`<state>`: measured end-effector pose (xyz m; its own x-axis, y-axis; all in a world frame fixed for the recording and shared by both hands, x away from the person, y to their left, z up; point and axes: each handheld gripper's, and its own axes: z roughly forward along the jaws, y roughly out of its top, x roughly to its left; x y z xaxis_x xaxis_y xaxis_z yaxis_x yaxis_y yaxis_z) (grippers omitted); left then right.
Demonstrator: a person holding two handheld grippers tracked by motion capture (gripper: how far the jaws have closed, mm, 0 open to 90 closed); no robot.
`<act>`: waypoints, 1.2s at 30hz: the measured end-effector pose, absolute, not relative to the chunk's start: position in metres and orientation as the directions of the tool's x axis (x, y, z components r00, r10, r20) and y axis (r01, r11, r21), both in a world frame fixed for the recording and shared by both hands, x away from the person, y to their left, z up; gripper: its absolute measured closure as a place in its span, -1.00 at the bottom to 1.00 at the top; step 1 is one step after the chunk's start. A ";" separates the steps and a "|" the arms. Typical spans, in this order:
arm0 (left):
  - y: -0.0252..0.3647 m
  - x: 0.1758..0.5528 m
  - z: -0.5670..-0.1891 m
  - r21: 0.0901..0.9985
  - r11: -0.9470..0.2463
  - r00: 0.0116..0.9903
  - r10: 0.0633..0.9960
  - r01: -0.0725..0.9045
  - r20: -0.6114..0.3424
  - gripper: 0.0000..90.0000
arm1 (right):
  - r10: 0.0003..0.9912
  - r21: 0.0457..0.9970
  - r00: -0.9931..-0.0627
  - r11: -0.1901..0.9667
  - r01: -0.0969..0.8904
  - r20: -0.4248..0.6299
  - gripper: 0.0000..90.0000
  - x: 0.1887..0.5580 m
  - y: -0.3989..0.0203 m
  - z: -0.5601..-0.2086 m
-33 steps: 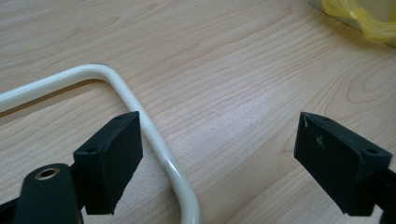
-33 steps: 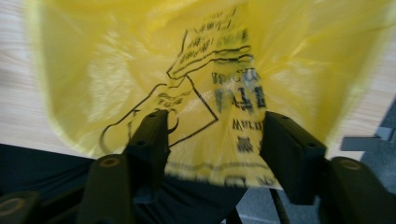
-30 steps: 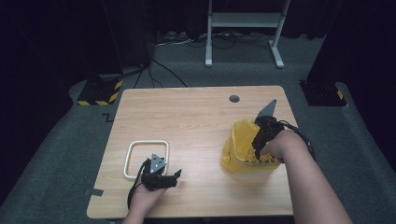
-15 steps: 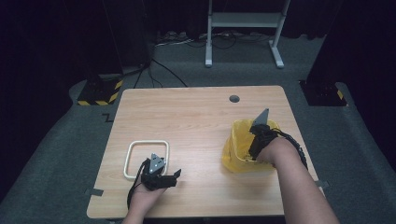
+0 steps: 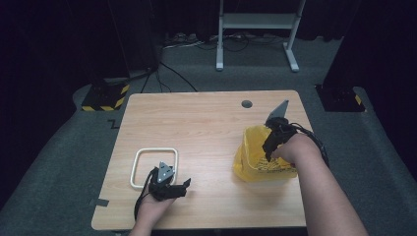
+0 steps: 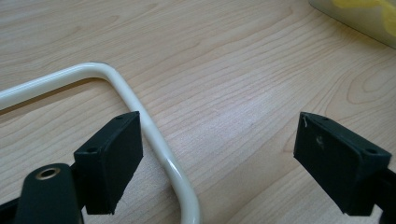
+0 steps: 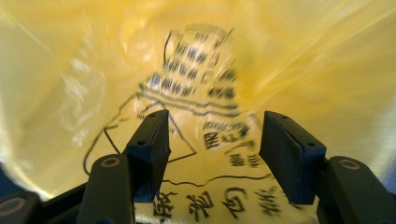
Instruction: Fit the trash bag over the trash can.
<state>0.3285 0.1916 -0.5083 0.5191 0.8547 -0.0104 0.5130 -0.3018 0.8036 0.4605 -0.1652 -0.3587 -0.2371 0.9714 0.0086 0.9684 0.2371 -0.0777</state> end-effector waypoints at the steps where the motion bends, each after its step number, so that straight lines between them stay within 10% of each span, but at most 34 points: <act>1: 0.192 0.329 -0.508 0.803 -0.300 0.518 0.855 0.515 -0.012 -0.65 | 0.974 -0.058 -0.228 0.228 0.972 0.003 -0.06 0.463 -0.166 -0.353; 15: 0.193 0.329 -0.510 0.800 -0.305 0.523 0.852 0.517 -0.013 -0.64 | 0.976 0.179 -0.190 0.207 0.962 -0.104 0.32 0.492 -0.161 -0.344; 28: 0.195 0.329 -0.509 0.802 -0.291 0.523 0.852 0.521 -0.030 -0.63 | 0.962 0.091 -0.199 0.219 0.972 -0.184 0.31 0.504 -0.160 -0.409; 36: 0.194 0.328 -0.509 0.802 -0.296 0.523 0.852 0.519 -0.024 -0.63 | 0.970 0.154 -0.189 0.213 0.965 -0.156 0.24 0.496 -0.164 -0.373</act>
<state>0.3281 0.1935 -0.5092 0.5233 0.8518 -0.0241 0.5187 -0.2959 0.8021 0.4958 -0.1642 -0.3729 -0.1893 0.9695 -0.1555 0.9649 0.2130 0.1538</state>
